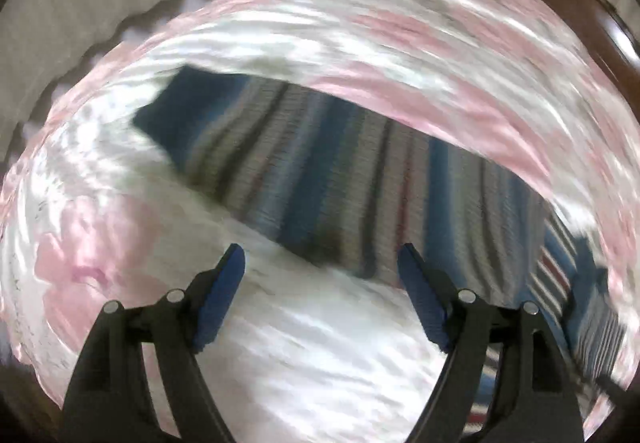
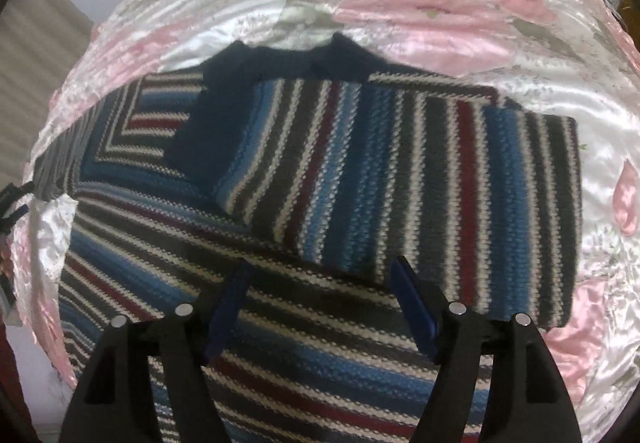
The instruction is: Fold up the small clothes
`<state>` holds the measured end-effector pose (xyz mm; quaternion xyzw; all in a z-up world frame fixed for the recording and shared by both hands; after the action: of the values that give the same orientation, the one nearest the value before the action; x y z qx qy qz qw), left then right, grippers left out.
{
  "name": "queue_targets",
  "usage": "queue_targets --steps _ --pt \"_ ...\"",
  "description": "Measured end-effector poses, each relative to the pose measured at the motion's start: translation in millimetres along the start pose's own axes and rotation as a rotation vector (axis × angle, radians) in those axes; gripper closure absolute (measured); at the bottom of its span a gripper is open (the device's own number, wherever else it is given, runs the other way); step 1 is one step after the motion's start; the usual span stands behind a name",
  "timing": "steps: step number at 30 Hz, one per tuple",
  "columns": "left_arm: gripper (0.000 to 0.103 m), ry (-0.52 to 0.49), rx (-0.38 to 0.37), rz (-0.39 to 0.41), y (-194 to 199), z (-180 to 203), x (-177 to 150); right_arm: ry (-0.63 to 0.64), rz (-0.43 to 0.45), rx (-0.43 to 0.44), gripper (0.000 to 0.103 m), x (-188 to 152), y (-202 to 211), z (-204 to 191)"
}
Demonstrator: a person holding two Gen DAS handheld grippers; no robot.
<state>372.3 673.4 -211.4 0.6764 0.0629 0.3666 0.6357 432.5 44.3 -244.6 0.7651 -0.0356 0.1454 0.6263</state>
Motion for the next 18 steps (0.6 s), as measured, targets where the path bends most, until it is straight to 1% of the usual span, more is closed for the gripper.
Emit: queue_targets --steps 2,5,8,12,15,16,17,18 --pt "0.025 0.045 -0.005 -0.017 -9 -13 8 0.009 -0.008 -0.009 0.03 0 -5 -3" --pt "0.025 0.079 -0.026 -0.041 -26 -23 17 0.017 -0.017 -0.015 0.03 0 -10 -5" --pt "0.025 0.127 -0.06 -0.065 -43 -24 21 0.02 -0.023 -0.033 0.03 -1 -14 0" --pt "0.027 0.181 -0.092 -0.057 -57 -24 28 0.008 -0.024 -0.039 0.03 -2 -16 10" --pt "0.04 0.212 -0.106 -0.041 -60 -21 36 0.004 -0.022 -0.03 0.029 -5 -16 17" --pt "0.048 0.213 -0.113 -0.039 -62 -19 38 0.004 -0.022 -0.028 0.029 -6 -16 18" --pt "0.06 0.211 -0.128 -0.042 -63 -16 39 0.005 -0.019 -0.028 0.029 -7 -15 19" --pt "0.068 0.212 -0.135 -0.048 -65 -14 40 0.004 -0.017 -0.028 0.029 -8 -14 20"
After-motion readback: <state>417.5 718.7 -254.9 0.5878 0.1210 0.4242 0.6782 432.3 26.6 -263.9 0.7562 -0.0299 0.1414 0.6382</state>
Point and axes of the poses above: each gripper's, at about its wrist camera, not at the fingertips, and y roughly against the way its jaws point, z to its right, x to its top, the point moved 6 cm from there along -y, roughly the way its jaws point, and after that the axes turned 2 degrees about z, right-handed, at the moved point
